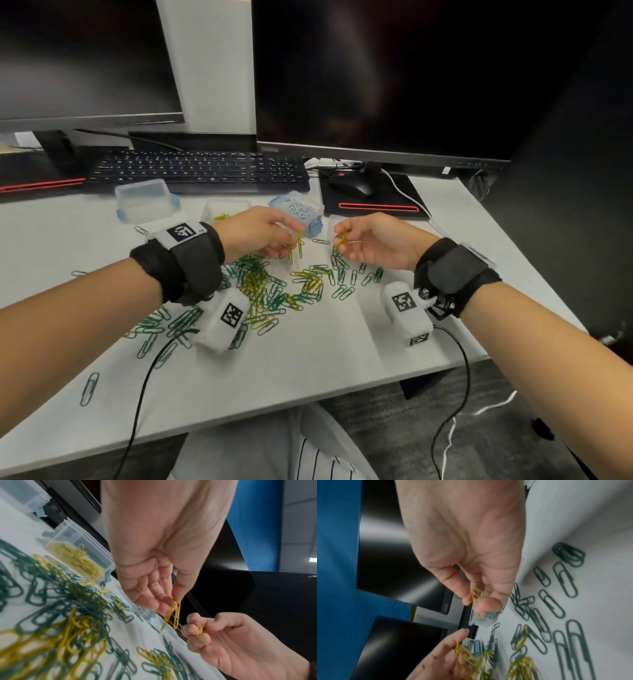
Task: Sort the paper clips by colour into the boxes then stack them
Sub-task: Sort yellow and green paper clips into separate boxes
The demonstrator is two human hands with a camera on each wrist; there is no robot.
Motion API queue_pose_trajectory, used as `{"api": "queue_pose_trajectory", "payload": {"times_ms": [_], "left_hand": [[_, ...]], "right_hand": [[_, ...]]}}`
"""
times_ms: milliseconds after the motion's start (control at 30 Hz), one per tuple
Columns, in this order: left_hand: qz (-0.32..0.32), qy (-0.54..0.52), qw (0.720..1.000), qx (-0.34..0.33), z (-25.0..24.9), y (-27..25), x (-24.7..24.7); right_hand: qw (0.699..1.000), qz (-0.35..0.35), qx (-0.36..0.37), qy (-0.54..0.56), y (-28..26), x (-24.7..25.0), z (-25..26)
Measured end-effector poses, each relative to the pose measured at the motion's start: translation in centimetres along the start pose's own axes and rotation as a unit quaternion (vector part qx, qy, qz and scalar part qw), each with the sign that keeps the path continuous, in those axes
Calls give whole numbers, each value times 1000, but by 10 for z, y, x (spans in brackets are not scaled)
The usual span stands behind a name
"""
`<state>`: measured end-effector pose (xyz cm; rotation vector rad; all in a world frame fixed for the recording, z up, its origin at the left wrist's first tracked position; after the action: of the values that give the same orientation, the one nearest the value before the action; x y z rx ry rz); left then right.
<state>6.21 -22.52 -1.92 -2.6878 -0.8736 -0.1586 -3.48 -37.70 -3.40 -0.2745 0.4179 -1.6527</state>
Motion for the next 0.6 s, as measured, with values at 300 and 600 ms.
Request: {"api": "queue_pose_trajectory", "payload": {"times_ms": [300, 600], "left_hand": [[20, -198, 977, 71, 5, -5, -18], [-38, -123, 991, -43, -2, 4, 6]], "right_hand": [[999, 26, -30, -13, 3, -27, 1], [853, -71, 174, -486, 21, -49, 34]]}}
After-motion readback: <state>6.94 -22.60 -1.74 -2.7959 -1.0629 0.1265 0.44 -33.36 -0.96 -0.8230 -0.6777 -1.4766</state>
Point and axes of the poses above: each hand's wrist, its own y-axis towards the middle knuckle, its own x-axis out of the back of the hand, z = x × y, the point moved 7 cm from there along y, towards the middle knuckle, and after that the axes turned 9 degrees about -y, right-handed, at the moved point
